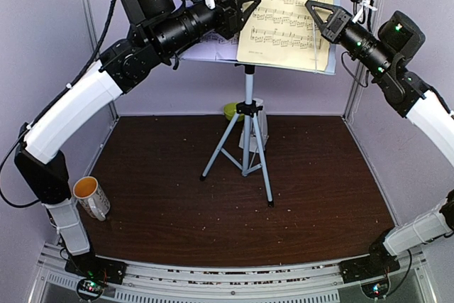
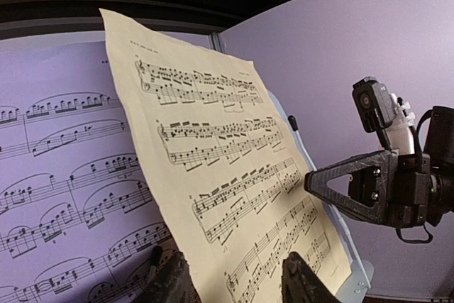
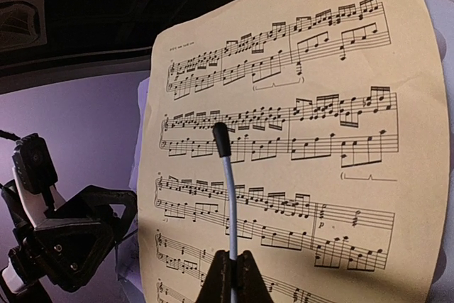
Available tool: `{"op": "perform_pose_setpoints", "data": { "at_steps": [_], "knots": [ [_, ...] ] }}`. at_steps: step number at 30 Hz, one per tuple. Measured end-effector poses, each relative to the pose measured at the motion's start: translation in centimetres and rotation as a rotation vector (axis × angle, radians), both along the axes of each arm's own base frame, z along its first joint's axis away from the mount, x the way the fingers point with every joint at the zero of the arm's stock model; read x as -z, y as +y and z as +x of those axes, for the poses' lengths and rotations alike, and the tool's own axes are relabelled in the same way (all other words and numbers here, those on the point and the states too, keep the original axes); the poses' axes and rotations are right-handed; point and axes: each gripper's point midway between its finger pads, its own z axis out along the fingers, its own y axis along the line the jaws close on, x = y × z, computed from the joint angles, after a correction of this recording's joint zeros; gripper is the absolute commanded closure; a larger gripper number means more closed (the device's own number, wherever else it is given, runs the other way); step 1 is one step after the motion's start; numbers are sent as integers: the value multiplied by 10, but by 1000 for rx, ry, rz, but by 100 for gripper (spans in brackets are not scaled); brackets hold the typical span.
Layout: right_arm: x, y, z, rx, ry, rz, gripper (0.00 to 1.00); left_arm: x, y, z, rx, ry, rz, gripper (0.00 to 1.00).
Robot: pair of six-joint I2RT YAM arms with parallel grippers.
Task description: Set up the instrument practice props
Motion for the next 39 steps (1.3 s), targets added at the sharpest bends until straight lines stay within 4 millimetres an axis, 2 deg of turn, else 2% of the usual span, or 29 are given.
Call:
{"op": "perform_pose_setpoints", "data": {
  "at_steps": [6, 13, 16, 20, 23, 27, 32, 39],
  "knots": [
    [1, 0, 0, 0, 1, 0, 100, 2, 3, -1, -16, 1, 11, 60],
    [1, 0, 0, 0, -2, 1, 100, 3, 3, -1, -27, 8, 11, 62],
    [1, 0, 0, 0, -2, 1, 100, 7, 4, -1, -66, 10, 23, 69],
    [1, 0, 0, 1, -2, 0, 100, 13, 5, -12, -133, 1, 57, 76],
    [1, 0, 0, 1, -3, 0, 100, 16, 11, -17, -186, 4, 80, 86],
    [0, 0, 0, 2, -4, -1, 100, 19, 26, -8, -282, 22, 95, 97],
    [1, 0, 0, 2, -3, -1, 100, 24, 36, 1, -357, 46, 112, 99],
    [1, 0, 0, 2, -4, -1, 100, 35, 35, 8, -397, 69, 146, 98]
  ]
}}
